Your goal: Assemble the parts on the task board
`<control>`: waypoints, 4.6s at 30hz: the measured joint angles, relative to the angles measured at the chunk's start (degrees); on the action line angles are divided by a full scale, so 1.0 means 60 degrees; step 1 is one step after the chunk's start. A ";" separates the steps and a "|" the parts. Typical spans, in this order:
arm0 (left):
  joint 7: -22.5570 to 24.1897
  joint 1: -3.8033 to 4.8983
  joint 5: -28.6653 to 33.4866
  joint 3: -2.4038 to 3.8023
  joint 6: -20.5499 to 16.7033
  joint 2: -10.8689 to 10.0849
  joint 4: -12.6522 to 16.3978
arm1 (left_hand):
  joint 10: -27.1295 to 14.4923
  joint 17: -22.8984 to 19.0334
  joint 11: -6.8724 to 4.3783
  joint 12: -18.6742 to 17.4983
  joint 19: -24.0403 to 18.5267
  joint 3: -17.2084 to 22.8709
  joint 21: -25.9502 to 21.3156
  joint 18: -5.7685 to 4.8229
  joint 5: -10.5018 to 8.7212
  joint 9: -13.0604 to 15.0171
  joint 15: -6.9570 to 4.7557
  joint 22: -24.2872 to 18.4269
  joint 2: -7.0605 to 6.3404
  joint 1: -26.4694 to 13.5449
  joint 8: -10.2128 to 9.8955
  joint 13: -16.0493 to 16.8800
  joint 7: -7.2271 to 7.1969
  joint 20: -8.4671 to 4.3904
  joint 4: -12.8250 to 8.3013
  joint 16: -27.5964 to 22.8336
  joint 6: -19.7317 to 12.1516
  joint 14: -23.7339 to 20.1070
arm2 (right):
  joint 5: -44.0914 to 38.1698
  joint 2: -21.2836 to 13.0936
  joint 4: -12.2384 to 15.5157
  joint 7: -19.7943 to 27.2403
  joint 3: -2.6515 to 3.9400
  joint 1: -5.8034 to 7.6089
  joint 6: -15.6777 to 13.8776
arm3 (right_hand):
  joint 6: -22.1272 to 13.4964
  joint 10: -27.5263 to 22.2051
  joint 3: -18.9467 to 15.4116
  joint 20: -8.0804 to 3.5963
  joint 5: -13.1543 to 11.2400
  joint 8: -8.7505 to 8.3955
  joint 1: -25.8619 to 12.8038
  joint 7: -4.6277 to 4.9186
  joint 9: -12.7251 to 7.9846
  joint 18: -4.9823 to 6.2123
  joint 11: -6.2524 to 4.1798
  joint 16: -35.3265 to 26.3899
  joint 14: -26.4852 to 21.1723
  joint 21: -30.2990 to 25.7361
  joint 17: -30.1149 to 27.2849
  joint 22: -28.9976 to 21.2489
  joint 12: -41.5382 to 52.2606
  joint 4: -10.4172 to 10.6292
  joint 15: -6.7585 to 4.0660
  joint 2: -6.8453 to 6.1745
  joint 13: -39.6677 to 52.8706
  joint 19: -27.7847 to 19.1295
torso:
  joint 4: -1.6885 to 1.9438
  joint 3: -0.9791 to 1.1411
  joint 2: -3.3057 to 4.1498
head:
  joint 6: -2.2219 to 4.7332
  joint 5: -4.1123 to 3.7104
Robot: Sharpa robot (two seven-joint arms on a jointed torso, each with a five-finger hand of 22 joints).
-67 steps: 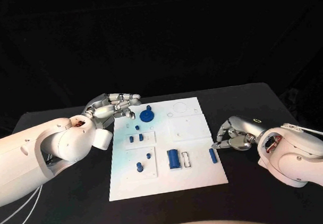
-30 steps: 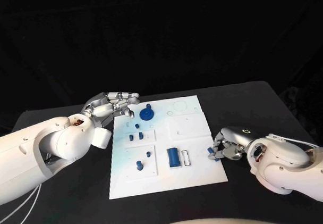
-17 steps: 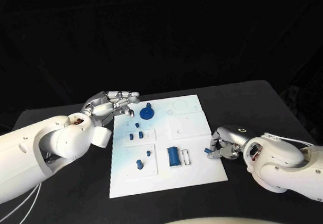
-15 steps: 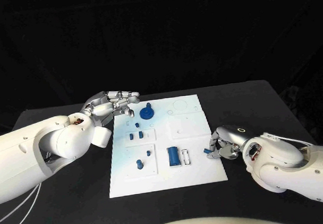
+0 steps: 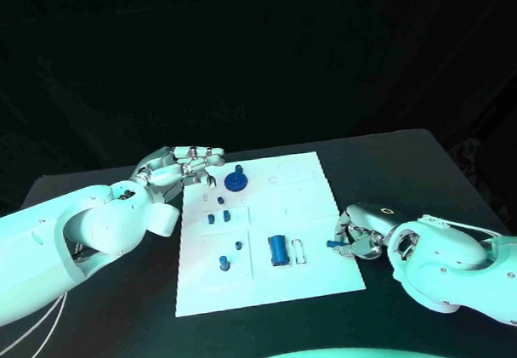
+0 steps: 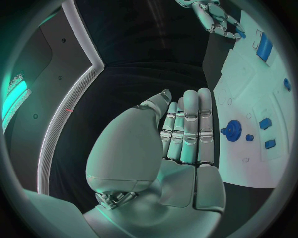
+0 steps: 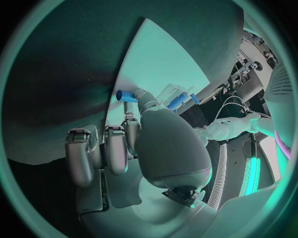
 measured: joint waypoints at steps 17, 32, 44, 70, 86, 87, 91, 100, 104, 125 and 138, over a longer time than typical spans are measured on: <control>-0.0020 0.0000 0.0000 -0.0002 0.0014 0.0013 0.0027 | 0.0000 -0.0015 0.0000 0.0038 0.0000 0.0000 0.0000 -0.0001 0.0000 -0.0009 0.0000 -0.0009 0.0000 0.0000 0.0000 -0.0002 0.0000 0.0000 0.0000 0.0000 0.0000 0.0000 | 0.2546 0.0528 0.0237 0.0066 -0.0014 0.0305 -0.0741 | -0.0081 0.0068 0.1703 0.0001 0.0149 0.0186 -0.1184 0.0010 0.0048 0.0000 -0.0068 0.0000 0.0010 0.0000 -0.0002 -0.0001 -0.0026 -0.0134 0.0008 -0.0553 -0.1294 0.0000 | -0.0004 -0.0002 0.0005 | -0.0018 0.0006; -0.0027 0.0000 0.0000 -0.0002 0.0024 0.0032 0.0025 | 0.0000 -0.0014 0.0000 0.0038 0.0000 0.0000 0.0000 -0.0001 0.0000 -0.0008 0.0000 -0.0009 0.0000 0.0000 -0.0001 0.0005 0.0000 0.0000 0.0000 0.0039 0.0000 0.0000 | 0.3321 0.1172 -0.0124 0.0202 -0.0018 0.0311 -0.0648 | -0.0080 0.0093 0.2410 0.0001 0.0148 0.0224 -0.2058 0.0009 0.0052 -0.0001 -0.0041 0.0000 0.0009 0.0000 -0.0003 -0.0001 0.0085 -0.0329 0.0009 -0.0525 -0.1296 0.0000 | -0.0009 0.0001 0.0001 | -0.0052 0.0020; -0.0033 0.0000 -0.0003 -0.0002 0.0031 0.0054 0.0023 | 0.0000 -0.0013 0.0000 0.0038 0.0000 0.0000 0.0000 0.0000 0.0000 -0.0007 0.0000 -0.0008 0.0000 0.0000 -0.0001 0.0004 0.0000 0.0000 0.0000 0.0039 0.0000 0.0000 | 0.3340 0.1390 -0.0323 0.0194 -0.0018 0.0314 -0.0420 | -0.0080 0.0189 0.2652 0.0001 0.0067 0.0328 -0.2496 0.0009 0.0335 0.0000 -0.0116 0.0000 0.0008 0.0000 -0.0004 0.0006 0.0256 -0.0437 0.0010 -0.0610 -0.1298 0.0000 | -0.0009 0.0001 0.0002 | -0.0070 0.0048; -0.0048 0.0001 -0.0004 -0.0002 0.0044 0.0064 0.0026 | 0.0000 -0.0022 0.0000 0.0037 0.0000 0.0000 0.0000 -0.0002 0.0000 -0.0006 0.0000 -0.0007 0.0000 0.0000 -0.0001 0.0001 0.0000 0.0000 0.0000 0.0038 0.0000 0.0000 | 0.3081 0.1510 -0.0454 0.0132 -0.0013 0.0323 -0.0144 | 0.0215 0.0239 0.1572 0.0002 -0.0342 0.0480 -0.3236 -0.0282 0.0596 0.0000 -0.0101 -0.0037 0.0007 0.0000 0.0003 0.0003 0.0334 0.0428 0.0010 -0.0520 -0.1300 0.0000 | -0.0014 -0.0002 -0.0002 | -0.0078 0.0045; -0.0068 0.0001 -0.0004 -0.0001 0.0055 0.0056 0.0026 | -0.0034 -0.0030 0.0034 0.0037 0.0000 0.0000 -0.0047 0.0000 0.0000 -0.0015 0.0000 -0.0016 0.0000 0.0000 -0.0001 0.0000 0.0000 0.0000 0.0000 0.0038 0.0000 0.0000 | 0.2863 0.1467 -0.0418 0.0027 -0.0016 0.0323 0.0000 | 0.0249 0.0272 0.1412 0.0002 -0.0379 0.0478 -0.3235 -0.0248 0.0589 0.0000 -0.0134 -0.0037 0.0007 0.0000 0.0001 0.0002 0.0443 0.0458 0.0010 -0.0520 -0.1301 0.0000 | -0.0020 0.0007 -0.0002 | -0.0114 0.0033; -0.0069 0.0001 -0.0004 -0.0001 0.0056 0.0056 0.0026 | -0.0034 -0.0030 0.0034 0.0037 0.0000 0.0000 -0.0047 -0.0001 0.0000 -0.0015 0.0000 -0.0016 0.0000 0.0000 -0.0001 0.0000 0.0000 0.0000 0.0000 0.0038 0.0000 0.0000 | 0.2853 0.1467 -0.0407 0.0024 -0.0016 0.0323 0.0008 | 0.0249 0.0272 0.1359 0.0002 -0.0379 0.0478 -0.3235 -0.0248 0.0591 0.0000 -0.0134 -0.0037 0.0007 0.0000 0.0001 0.0002 0.0444 0.0482 0.0010 -0.0520 -0.1301 0.0000 | -0.0020 0.0007 -0.0002 | -0.0114 0.0032; -0.0074 0.0001 -0.0004 -0.0001 0.0060 0.0056 0.0026 | -0.0035 -0.0030 0.0034 0.0037 0.0000 0.0000 -0.0047 -0.0001 0.0000 -0.0014 0.0000 -0.0016 0.0000 0.0000 -0.0001 -0.0001 0.0000 0.0000 0.0000 0.0038 0.0000 0.0000 | 0.2813 0.1470 -0.0387 0.0016 -0.0016 0.0323 0.0034 | 0.0249 0.0272 0.1125 0.0002 -0.0379 0.0478 -0.3275 -0.0248 0.0591 0.0000 -0.0134 -0.0037 0.0042 0.0000 0.0000 0.0001 0.0444 0.0609 -0.0025 -0.0560 -0.1302 0.0000 | -0.0020 0.0007 0.0000 | -0.0119 0.0029; -0.0081 0.0002 -0.0004 -0.0001 0.0069 0.0045 0.0033 | -0.0034 -0.0029 0.0034 0.0037 0.0000 0.0000 -0.0046 -0.0001 0.0000 -0.0014 0.0000 -0.0016 0.0000 0.0000 -0.0001 0.0005 0.0000 0.0000 0.0000 0.0038 0.0000 0.0000 | 0.2753 0.1463 -0.0402 0.0011 -0.0016 0.0323 0.0051 | 0.0249 0.0272 0.0350 0.0002 -0.1313 0.0477 -0.3385 -0.0248 0.0578 0.0000 -0.0134 -0.0037 0.0042 0.0000 0.0000 0.0001 0.0444 0.1097 -0.0025 -0.0521 -0.1302 0.0000 | -0.0020 0.0002 0.0002 | -0.0138 0.0028; -0.0084 0.0002 -0.0004 -0.0001 0.0070 0.0035 0.0044 | -0.0034 -0.0028 0.0034 0.0037 0.0000 0.0000 -0.0046 0.0000 0.0000 -0.0014 0.0000 -0.0015 0.0000 0.0000 -0.0001 0.0007 0.0000 0.0000 0.0000 0.0038 0.0000 0.0000 | 0.2732 0.1454 -0.0412 0.0010 -0.0016 0.0323 0.0051 | 0.0249 0.0272 0.0205 0.0002 -0.1432 0.0476 -0.3385 -0.0248 0.0576 0.0000 -0.0134 -0.0037 0.0042 0.0000 -0.0001 0.0000 0.0444 0.1167 -0.0025 -0.0521 -0.1302 0.0000 | -0.0019 0.0001 0.0004 | -0.0147 0.0028; -0.0093 0.0001 -0.0004 -0.0001 0.0076 0.0003 0.0043 | -0.0034 -0.0027 0.0034 0.0037 0.0000 0.0000 -0.0046 -0.0001 0.0000 -0.0012 0.0000 -0.0014 0.0000 0.0000 -0.0001 0.0004 0.0000 0.0000 0.0000 0.0038 0.0000 0.0000 | 0.2564 0.0830 0.0198 0.0356 -0.0020 0.0264 0.0141 | 0.0248 0.0271 -0.0059 0.0002 -0.1432 0.0476 -0.2735 -0.0248 0.0566 0.0000 -0.0133 -0.0037 0.0041 0.0000 -0.0003 -0.0001 0.0443 0.0956 -0.0024 -0.0364 -0.1296 0.0000 | -0.0031 0.0006 -0.0007 | -0.0172 0.0070; -0.0094 0.0000 -0.0004 -0.0001 0.0084 0.0025 0.0026 | -0.0034 -0.0027 0.0034 0.0037 0.0000 0.0000 -0.0045 -0.0001 0.0000 -0.0012 0.0000 -0.0014 0.0000 0.0000 -0.0001 0.0003 0.0000 0.0000 0.0000 0.0038 0.0000 0.0000 | 0.2507 0.0971 0.0007 0.0454 -0.0020 0.0247 0.0310 | 0.0248 0.0271 -0.0152 0.0002 -0.1432 0.0475 -0.2516 -0.0249 0.0566 0.0000 -0.0133 -0.0037 0.0041 0.0000 -0.0004 -0.0002 0.0443 0.0863 -0.0024 -0.0262 -0.1296 0.0000 | -0.0007 0.0004 -0.0002 | -0.0174 0.0051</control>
